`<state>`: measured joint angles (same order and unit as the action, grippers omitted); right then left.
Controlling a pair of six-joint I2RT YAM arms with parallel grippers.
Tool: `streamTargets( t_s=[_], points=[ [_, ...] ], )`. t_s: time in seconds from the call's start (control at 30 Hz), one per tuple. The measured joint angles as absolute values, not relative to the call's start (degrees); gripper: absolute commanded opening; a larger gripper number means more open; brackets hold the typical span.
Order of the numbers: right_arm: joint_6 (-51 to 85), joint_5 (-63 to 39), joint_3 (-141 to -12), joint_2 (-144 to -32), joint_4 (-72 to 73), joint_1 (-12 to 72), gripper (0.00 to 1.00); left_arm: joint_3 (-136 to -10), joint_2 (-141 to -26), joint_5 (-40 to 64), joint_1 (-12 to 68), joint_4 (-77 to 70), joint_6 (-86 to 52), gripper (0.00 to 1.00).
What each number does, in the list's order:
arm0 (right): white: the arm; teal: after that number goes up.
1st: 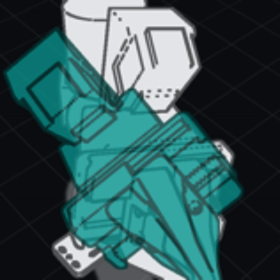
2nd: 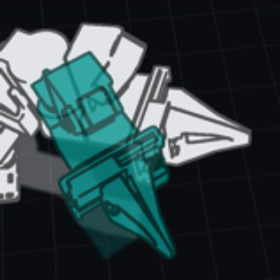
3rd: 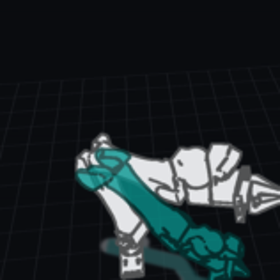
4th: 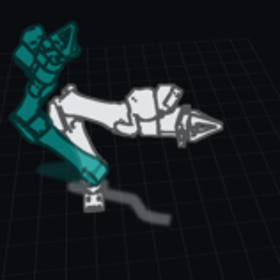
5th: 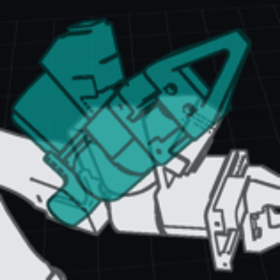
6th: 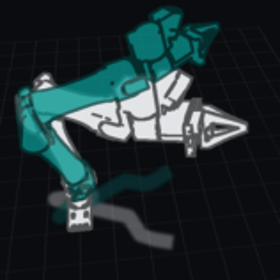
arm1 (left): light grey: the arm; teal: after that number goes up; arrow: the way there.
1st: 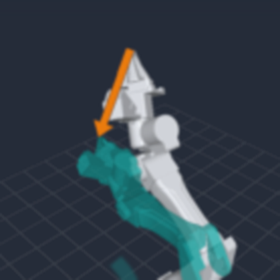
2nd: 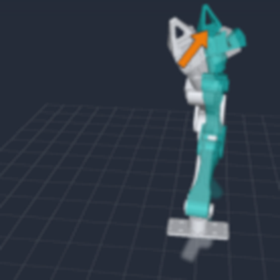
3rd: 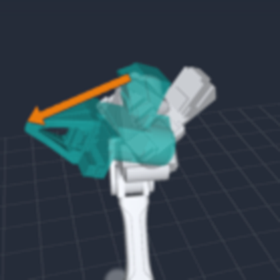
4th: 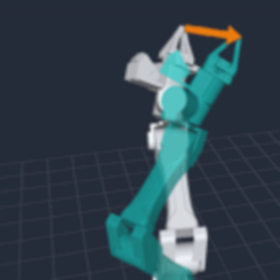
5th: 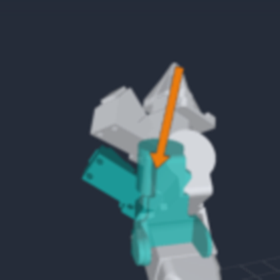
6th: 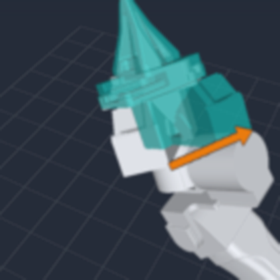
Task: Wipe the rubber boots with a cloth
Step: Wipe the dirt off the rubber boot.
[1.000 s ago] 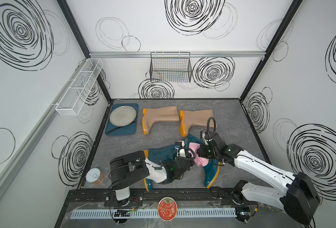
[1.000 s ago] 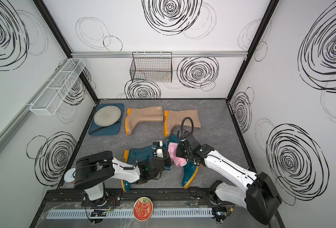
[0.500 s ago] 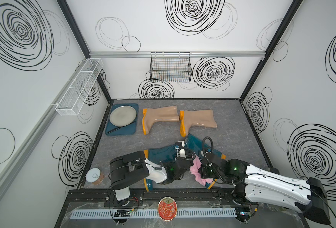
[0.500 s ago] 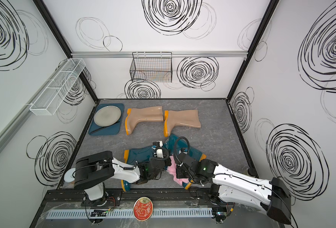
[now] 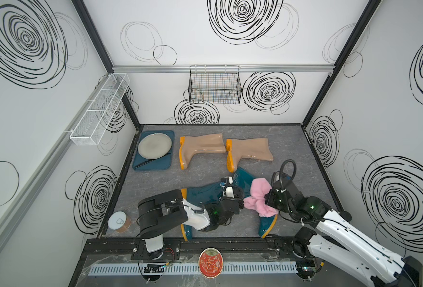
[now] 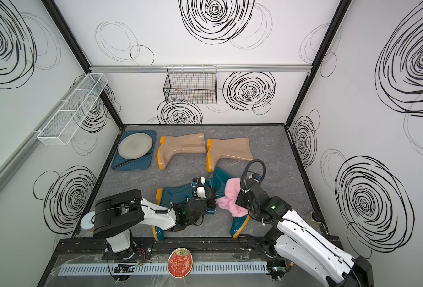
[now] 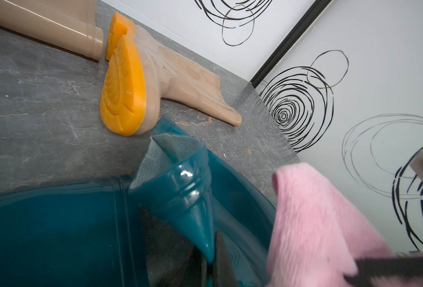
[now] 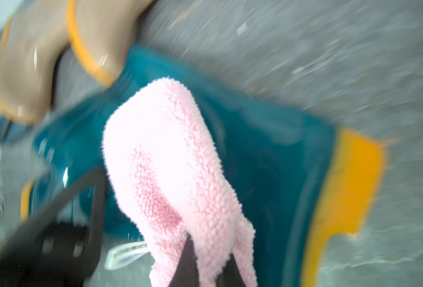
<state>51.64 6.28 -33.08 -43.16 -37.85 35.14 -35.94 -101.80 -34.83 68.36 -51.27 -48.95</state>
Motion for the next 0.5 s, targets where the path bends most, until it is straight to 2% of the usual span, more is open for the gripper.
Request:
streamTargets(
  t_s=[0.23, 0.37, 0.5],
  points=[
    [45.36, -4.64, -28.01, -48.75, -31.75, 11.31, 0.0, -35.77, -101.8, -33.87, 68.34, -51.42, -48.97, 0.0],
    [43.59, -10.37, -26.2, -52.05, -24.38, 3.44, 0.0, -35.77, -101.8, -33.43, 68.36, -51.4, -48.97, 0.0],
    [43.13, -11.7, -24.36, -56.16, -18.94, -4.32, 0.0, -35.73, -101.8, -32.97, 68.36, -51.37, -48.97, 0.0]
  ],
)
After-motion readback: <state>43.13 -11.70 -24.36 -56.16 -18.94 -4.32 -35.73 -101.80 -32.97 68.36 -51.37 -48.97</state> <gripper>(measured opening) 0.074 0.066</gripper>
